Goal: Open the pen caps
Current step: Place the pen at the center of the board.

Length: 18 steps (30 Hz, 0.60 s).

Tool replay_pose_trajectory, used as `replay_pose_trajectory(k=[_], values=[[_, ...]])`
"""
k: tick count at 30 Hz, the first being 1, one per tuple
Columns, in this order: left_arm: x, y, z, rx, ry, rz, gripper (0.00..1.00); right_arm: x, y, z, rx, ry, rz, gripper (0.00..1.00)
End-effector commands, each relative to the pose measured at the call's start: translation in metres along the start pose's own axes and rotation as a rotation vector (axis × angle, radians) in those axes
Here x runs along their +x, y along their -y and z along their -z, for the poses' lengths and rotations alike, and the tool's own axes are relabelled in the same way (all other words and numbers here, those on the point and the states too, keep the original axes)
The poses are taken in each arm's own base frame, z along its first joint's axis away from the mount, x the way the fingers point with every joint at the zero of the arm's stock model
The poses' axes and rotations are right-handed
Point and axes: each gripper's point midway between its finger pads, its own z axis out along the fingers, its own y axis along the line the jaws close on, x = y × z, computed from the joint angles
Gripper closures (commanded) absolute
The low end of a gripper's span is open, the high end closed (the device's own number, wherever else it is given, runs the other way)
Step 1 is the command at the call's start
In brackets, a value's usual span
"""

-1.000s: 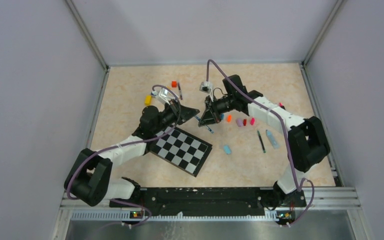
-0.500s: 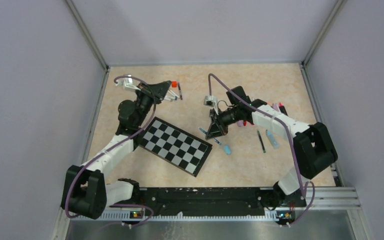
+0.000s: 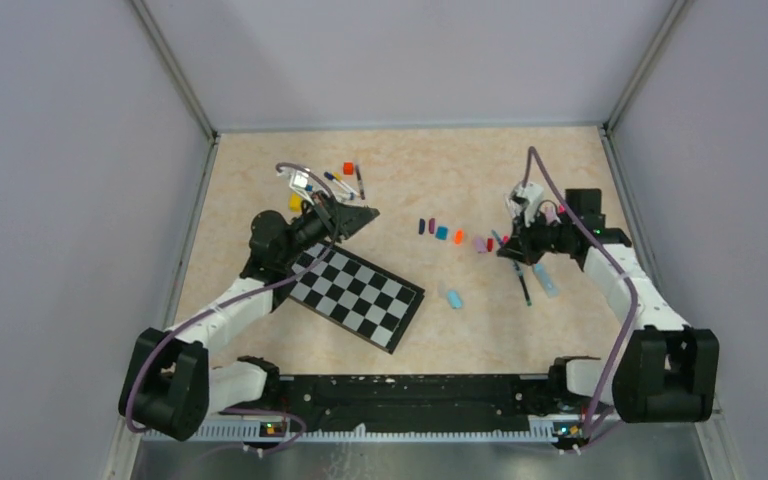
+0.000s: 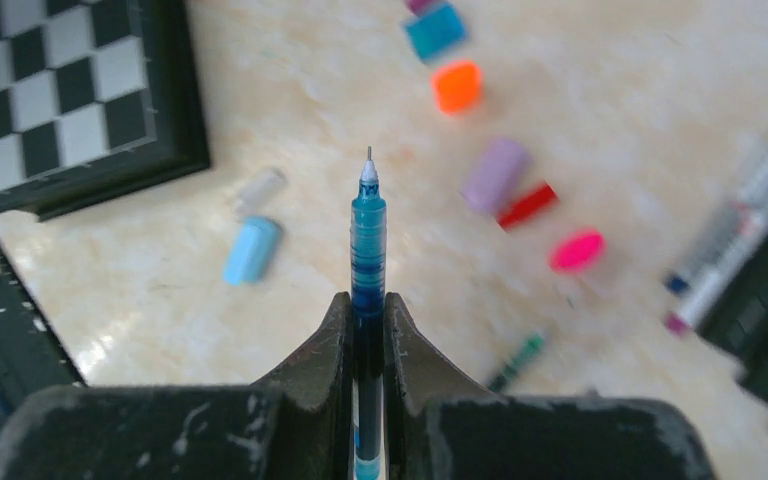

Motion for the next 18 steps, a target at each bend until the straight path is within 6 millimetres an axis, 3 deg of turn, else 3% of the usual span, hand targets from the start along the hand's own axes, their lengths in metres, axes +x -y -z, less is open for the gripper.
replay_pose_trajectory(k=[1,5,8,18], values=[[0.046,0.018,0.002,0.069,-0.148,-0.088,1.0,0.023,0.052,0.047,0.287,0.011,-0.037,0.98],[0.084,0.022,-0.01,0.06,-0.252,-0.134,1.0,0.047,0.086,0.082,0.472,-0.031,-0.105,0.97],[0.106,0.021,-0.017,0.065,-0.315,-0.127,1.0,0.072,0.098,0.095,0.513,-0.102,-0.175,0.97],[0.157,0.022,-0.035,0.055,-0.44,-0.14,1.0,0.119,0.124,0.103,0.57,-0.213,-0.301,0.97]])
